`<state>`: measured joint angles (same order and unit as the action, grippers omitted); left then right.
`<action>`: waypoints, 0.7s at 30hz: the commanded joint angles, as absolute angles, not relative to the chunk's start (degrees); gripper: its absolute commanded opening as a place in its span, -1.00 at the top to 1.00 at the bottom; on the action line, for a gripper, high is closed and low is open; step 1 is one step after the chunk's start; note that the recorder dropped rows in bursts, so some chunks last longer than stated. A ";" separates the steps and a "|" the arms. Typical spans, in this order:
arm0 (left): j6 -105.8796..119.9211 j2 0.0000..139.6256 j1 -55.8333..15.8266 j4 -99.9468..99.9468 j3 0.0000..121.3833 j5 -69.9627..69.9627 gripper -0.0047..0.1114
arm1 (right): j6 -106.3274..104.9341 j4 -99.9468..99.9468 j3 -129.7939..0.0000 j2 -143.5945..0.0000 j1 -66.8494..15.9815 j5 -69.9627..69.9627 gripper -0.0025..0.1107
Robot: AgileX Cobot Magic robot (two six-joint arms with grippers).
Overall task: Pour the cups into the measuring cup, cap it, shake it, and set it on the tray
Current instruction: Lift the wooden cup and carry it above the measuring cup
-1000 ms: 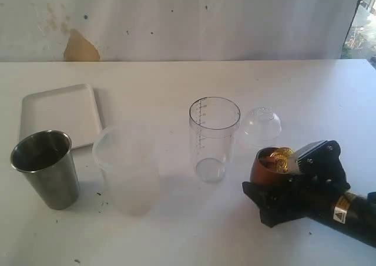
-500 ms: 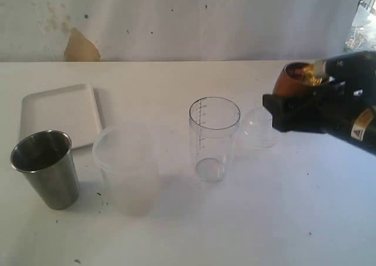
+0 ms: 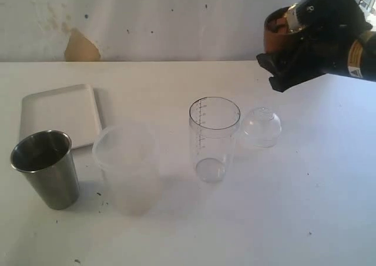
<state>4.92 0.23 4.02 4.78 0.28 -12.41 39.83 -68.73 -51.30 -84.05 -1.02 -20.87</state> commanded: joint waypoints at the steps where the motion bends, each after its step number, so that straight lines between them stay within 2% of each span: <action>1: 4.58 0.00 3.82 4.64 0.00 -11.99 0.92 | 40.61 -70.11 -53.93 -86.49 -3.66 -23.07 0.96; 21: 4.58 0.00 3.82 4.64 0.00 -11.99 0.92 | 17.64 -72.71 -55.83 -91.72 -6.90 -22.39 0.96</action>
<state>4.92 0.23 4.02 4.78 0.28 -12.41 20.64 -71.16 -55.34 -91.91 -6.88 -22.10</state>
